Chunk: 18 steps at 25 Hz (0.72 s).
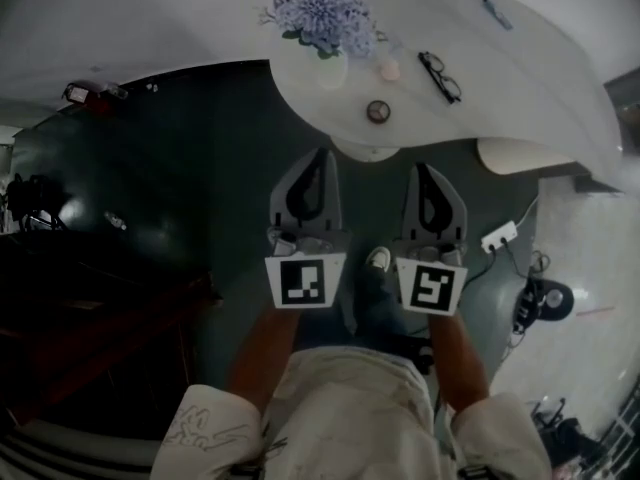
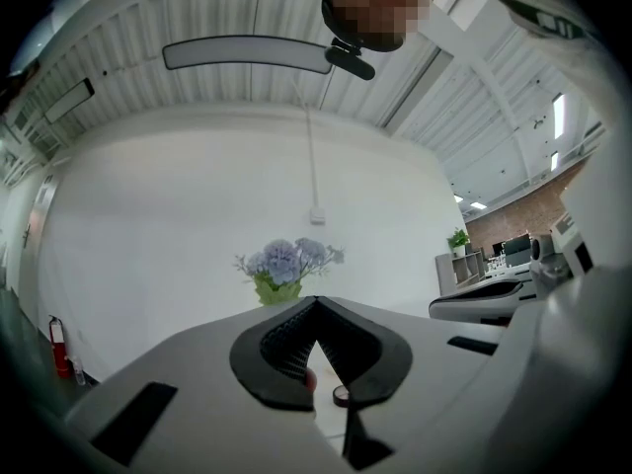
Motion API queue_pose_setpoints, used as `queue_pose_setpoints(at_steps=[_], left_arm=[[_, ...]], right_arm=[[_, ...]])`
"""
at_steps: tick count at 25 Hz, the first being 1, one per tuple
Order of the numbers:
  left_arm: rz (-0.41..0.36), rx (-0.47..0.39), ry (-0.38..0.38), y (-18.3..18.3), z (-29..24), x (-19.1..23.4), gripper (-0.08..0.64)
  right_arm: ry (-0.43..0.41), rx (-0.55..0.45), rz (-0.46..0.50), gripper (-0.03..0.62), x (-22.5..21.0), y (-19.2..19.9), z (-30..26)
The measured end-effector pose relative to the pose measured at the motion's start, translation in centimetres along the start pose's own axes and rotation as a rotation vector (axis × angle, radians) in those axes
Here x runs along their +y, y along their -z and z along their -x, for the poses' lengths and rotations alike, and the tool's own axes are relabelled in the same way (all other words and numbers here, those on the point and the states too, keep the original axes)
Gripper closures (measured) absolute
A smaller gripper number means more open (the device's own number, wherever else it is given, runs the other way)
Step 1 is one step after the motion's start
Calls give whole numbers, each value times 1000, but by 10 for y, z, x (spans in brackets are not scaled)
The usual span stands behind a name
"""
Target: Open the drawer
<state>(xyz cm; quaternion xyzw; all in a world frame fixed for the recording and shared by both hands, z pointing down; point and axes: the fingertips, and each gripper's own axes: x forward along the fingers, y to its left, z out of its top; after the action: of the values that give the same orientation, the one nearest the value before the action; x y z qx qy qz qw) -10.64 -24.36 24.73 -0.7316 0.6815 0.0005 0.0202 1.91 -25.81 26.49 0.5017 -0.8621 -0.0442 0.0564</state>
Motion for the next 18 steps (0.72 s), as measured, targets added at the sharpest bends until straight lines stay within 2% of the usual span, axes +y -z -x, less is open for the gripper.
queue_pose_setpoints(at_steps=[10,13,18], left_arm=[[64,83,37,127,2,-2,558],[76,82,46,163,4,-6,558],[53,60,54,217,4,4,558]], right_arm=[[28,97,-29,589,28,130,-17],[45,105,-33,589,29,167,-21],[55,79,-15,589,41,219,-29]])
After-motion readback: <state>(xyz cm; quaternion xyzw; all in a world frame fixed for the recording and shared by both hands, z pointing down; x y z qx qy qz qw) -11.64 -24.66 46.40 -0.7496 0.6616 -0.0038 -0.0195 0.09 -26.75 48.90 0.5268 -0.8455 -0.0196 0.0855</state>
